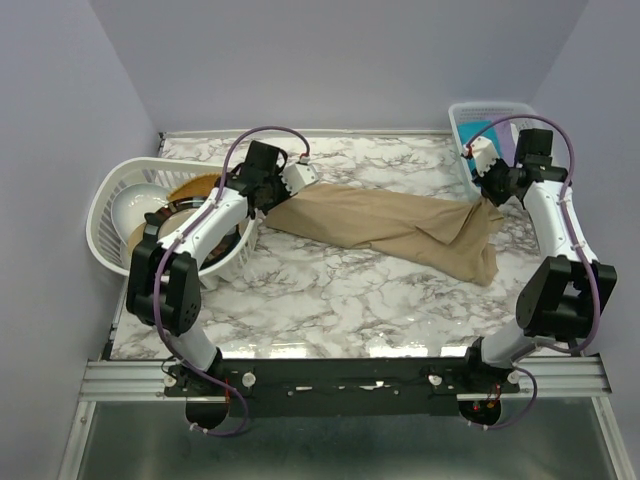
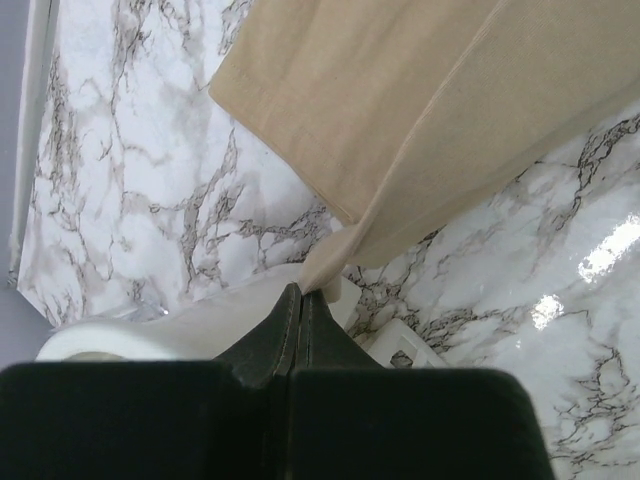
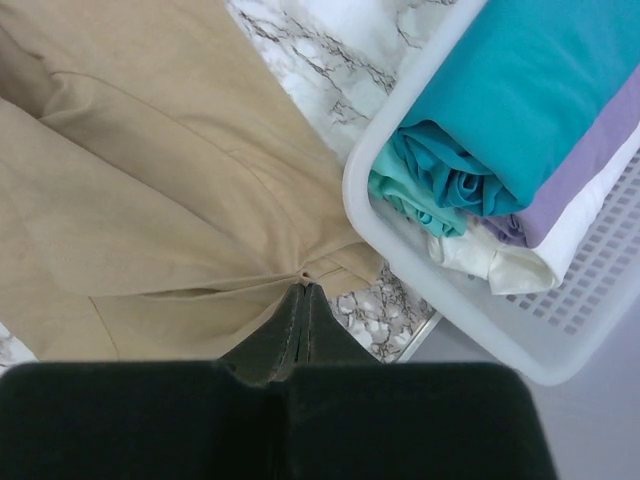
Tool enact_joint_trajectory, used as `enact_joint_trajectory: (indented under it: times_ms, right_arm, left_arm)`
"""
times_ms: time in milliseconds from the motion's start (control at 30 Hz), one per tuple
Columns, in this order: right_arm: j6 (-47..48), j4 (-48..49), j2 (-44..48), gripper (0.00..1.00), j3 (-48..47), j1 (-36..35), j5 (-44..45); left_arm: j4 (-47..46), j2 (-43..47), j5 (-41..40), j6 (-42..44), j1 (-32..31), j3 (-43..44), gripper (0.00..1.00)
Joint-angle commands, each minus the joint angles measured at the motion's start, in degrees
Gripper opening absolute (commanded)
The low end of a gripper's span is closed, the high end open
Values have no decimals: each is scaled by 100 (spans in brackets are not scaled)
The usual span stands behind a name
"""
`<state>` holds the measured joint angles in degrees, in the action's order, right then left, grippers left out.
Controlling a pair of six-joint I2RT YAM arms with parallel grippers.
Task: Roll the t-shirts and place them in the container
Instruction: Fold the T-shirt at the center of the board.
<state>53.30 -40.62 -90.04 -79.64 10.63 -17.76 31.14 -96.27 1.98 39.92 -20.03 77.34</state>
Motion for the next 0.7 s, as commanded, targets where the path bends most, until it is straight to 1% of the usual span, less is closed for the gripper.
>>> enact_joint_trajectory:
  times_ms: [0,200,267,367,500,667]
  right_arm:
    - [356,-95,-224,1,-298,88,-316]
    - [594,-86,-610,0,-701,114,-430]
    - [603,-130,-716,0,-851,114,-500]
    - [603,-209,-945,1,-1106,114,-492]
    - [594,-262,-1024,0,-1151,114,-571]
    - [559,-490,-1042,0,-1133,106,-597]
  left_arm:
    - [1149,108,-1323,139,483,-316,0]
    - [1193,-23,-1437,235,483,-307,0]
    - [1193,-207,-1489,270,483,-255,0]
    - [1237,-515,-1507,271,483,17,0]
    - [1307,-928,-1464,306,474,491,0]
    - [1281,-1289,-1472,429,474,659,0]
